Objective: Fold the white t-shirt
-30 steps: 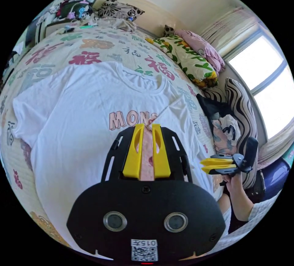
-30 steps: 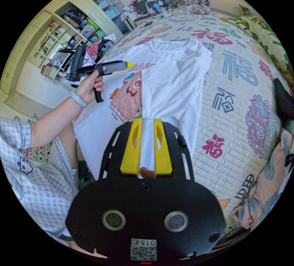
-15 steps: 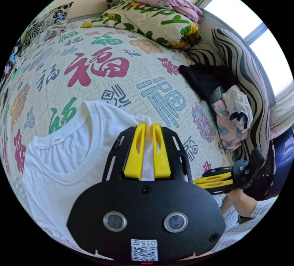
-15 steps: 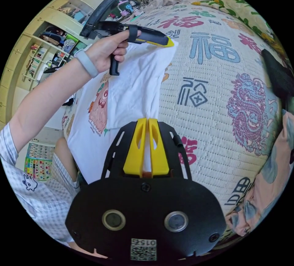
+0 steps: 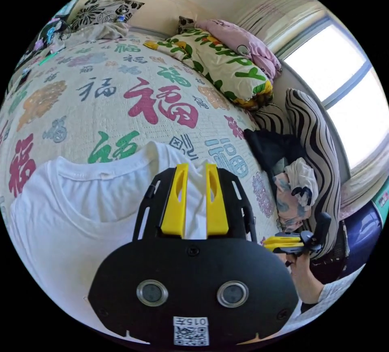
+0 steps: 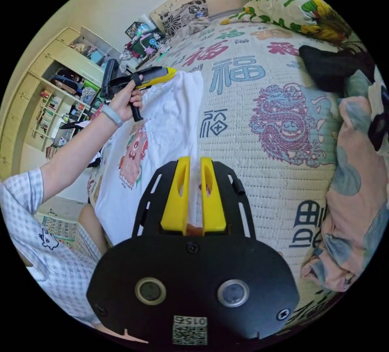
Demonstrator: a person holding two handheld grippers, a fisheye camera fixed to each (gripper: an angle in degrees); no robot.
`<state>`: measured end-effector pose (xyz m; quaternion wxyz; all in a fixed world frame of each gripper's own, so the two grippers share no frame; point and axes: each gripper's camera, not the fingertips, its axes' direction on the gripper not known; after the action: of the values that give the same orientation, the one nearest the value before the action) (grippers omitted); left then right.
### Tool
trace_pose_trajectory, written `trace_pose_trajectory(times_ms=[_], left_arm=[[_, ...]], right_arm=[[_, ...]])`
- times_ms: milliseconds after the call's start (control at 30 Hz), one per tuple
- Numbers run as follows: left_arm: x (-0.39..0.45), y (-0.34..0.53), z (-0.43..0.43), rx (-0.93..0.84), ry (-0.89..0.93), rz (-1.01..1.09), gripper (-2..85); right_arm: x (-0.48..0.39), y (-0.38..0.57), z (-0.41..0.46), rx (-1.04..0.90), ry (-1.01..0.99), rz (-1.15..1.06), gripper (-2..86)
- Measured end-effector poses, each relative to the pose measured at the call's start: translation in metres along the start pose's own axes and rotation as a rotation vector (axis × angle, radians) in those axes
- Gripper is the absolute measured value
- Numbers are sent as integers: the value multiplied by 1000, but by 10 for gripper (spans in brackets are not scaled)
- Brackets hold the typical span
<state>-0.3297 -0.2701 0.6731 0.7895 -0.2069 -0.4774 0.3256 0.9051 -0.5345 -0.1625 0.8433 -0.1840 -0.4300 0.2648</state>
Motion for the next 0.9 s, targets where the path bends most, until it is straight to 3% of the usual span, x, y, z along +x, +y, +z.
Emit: trace_pose_trajectory(times_ms=[167, 333, 400, 567, 667, 733, 900], left_arm=[[14, 73, -61, -78, 6, 129, 69], [6, 130, -64, -127, -92, 107, 32], [4, 135, -70, -95, -134, 119, 11], [13, 149, -117, 51, -165, 107, 1], [1, 153, -110, -66, -203, 82, 16], [-11, 158, -118, -60, -134, 49, 26], [-24, 181, -180, 135, -75, -6, 38]], right_arm=[[-35, -10, 6, 51, -50, -162, 63], [-89, -26, 83, -183, -37, -348, 42], [-93, -29, 108, -249, 41, -340, 9], [-103, -32, 111, -167, 12, -317, -3], [-105, -34, 131, -216, 42, -317, 0], [-99, -39, 159, -313, 0, -274, 0], [-109, -45, 143, -123, -39, -261, 4]])
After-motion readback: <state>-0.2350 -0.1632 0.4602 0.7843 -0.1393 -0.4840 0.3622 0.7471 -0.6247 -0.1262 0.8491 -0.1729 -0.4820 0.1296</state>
